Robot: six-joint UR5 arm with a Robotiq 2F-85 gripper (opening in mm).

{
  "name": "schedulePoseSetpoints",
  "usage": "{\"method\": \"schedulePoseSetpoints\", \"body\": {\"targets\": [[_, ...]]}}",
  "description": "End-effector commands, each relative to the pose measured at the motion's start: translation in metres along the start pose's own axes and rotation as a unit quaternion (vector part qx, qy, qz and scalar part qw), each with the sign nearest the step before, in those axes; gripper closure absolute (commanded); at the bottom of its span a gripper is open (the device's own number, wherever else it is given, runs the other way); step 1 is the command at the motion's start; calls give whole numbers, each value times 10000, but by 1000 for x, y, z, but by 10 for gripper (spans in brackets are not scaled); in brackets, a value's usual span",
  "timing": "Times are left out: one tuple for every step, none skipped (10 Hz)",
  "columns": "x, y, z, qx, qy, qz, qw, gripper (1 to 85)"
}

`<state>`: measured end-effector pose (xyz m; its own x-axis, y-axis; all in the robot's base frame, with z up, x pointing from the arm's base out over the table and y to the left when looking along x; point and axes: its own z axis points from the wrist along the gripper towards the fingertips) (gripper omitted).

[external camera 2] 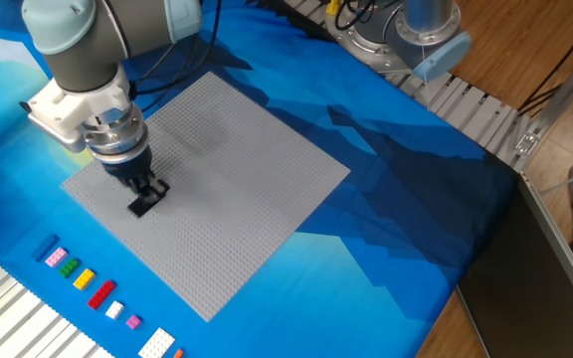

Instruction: Stack small Lego blocks one on top of the other

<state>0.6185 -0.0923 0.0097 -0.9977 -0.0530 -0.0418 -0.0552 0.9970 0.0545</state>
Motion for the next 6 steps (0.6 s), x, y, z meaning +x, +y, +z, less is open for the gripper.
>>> {"method": "schedulePoseSetpoints", "body": {"targets": [[2,-3,-6,61,63,54,9999,847],[3,-5,-9,91,88,54,9999,847],[4,-5,-10,98,96,54,9999,847],[2,-5,-8,99,65,46,9999,847],[-1,-6,-5,87,3,22,10000,847],[-7,-8,0,92,-80,-26,9999,847]]}}
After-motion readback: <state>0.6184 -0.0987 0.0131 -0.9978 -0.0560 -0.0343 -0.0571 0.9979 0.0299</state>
